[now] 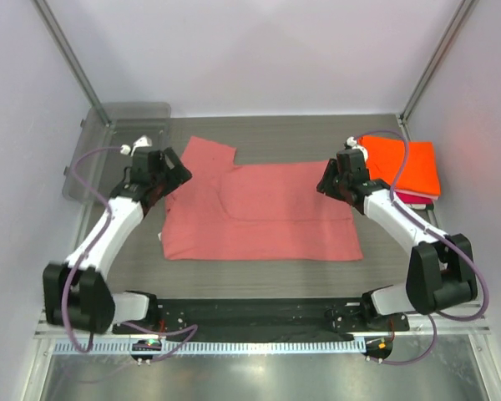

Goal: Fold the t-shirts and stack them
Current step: Fold the tshirt

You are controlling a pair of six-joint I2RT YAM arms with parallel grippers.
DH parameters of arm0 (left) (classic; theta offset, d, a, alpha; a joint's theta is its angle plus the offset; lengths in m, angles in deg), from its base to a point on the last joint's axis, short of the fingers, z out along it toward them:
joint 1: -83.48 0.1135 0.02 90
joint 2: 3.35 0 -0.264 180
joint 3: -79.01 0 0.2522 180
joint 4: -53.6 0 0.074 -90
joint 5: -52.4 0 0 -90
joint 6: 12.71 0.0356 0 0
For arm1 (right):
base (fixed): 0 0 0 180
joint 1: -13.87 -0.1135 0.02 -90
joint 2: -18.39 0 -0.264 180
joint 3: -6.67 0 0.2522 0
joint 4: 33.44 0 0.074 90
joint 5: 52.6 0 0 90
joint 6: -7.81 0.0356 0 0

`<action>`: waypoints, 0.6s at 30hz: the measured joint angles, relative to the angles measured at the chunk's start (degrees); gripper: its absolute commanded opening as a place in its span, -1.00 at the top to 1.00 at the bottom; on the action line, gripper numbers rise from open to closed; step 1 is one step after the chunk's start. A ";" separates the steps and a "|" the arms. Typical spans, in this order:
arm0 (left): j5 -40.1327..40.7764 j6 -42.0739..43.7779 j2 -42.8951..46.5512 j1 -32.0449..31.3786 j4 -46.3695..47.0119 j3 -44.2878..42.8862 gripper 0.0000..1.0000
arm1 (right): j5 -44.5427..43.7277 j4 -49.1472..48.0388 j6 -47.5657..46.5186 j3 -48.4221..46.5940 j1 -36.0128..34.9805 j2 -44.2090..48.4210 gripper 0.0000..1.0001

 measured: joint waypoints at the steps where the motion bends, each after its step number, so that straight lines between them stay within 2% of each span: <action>1: 0.00 0.07 -3.17 -0.33 0.57 -1.86 -0.72 | -0.55 0.07 -0.09 -1.55 0.26 -1.68 0.05; 6: 0.44 1.36 -23.08 -2.49 2.21 -17.46 -0.70 | -6.27 0.20 -0.63 -11.80 0.90 -12.66 0.01; 9: 1.09 2.19 -32.65 -2.89 2.25 -27.08 -0.78 | -9.44 0.70 -1.44 -18.93 1.46 -20.37 -0.08; 11: 1.60 2.91 -37.13 -2.84 1.90 -32.11 -0.87 | -10.75 1.62 -1.75 -23.08 2.10 -24.74 -0.09; 16: 2.91 4.63 -47.32 -2.56 -0.20 -45.44 -0.90 | -11.93 2.84 -2.34 -33.20 5.38 -35.32 -0.11; 18: 3.23 5.25 -49.75 -2.36 -0.72 -48.30 -0.90 | -11.91 3.41 -2.60 -35.67 6.86 -38.53 -0.12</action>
